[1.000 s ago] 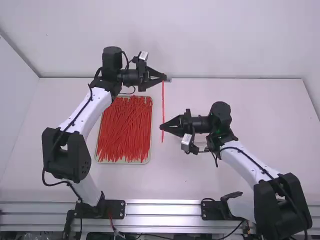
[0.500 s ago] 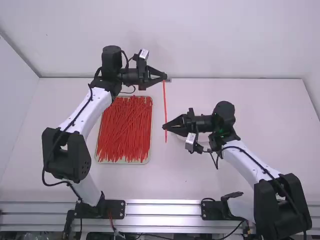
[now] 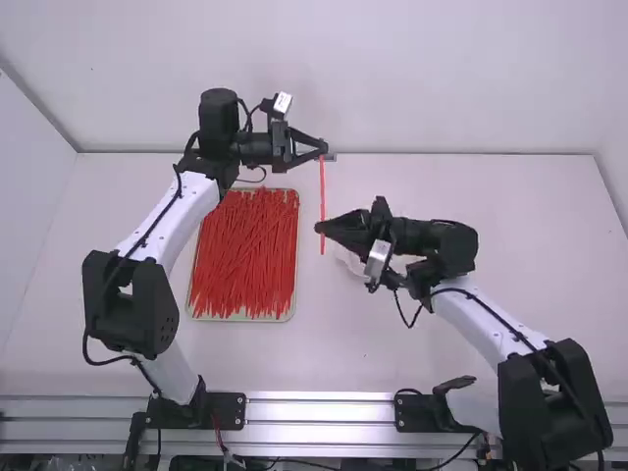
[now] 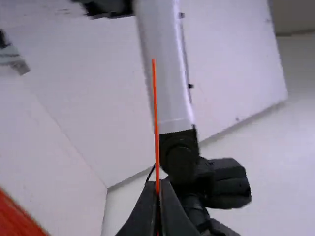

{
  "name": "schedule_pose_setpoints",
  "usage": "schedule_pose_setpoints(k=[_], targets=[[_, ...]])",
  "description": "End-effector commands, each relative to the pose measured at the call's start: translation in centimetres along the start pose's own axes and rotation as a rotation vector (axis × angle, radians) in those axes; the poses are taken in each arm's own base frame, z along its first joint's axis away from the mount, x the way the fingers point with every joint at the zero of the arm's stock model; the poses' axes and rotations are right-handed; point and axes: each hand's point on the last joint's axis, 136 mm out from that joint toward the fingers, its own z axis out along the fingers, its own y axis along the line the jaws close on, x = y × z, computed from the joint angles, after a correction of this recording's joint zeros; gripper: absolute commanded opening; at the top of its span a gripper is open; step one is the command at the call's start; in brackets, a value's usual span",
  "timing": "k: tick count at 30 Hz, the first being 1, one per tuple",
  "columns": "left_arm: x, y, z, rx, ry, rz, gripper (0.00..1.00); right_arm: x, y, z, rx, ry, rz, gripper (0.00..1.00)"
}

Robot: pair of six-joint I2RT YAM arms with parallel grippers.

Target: Fasten the cable tie

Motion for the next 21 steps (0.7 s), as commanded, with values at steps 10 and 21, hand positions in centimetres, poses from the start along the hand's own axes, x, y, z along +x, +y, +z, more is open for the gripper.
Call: schedule_pose_setpoints(k=[10,21], targets=[[-3.1,-4.6,-2.3,0.096,-0.084,0.569,0.02,-0.8,-6.2,0.2,0.312,-0.093,0.747,0.0],[-0.4,-8.0,-2.8,0.246,0.025,0.924,0.02,1.4,-5.1,0.3,0.309,-0.061,1.133,0.0]])
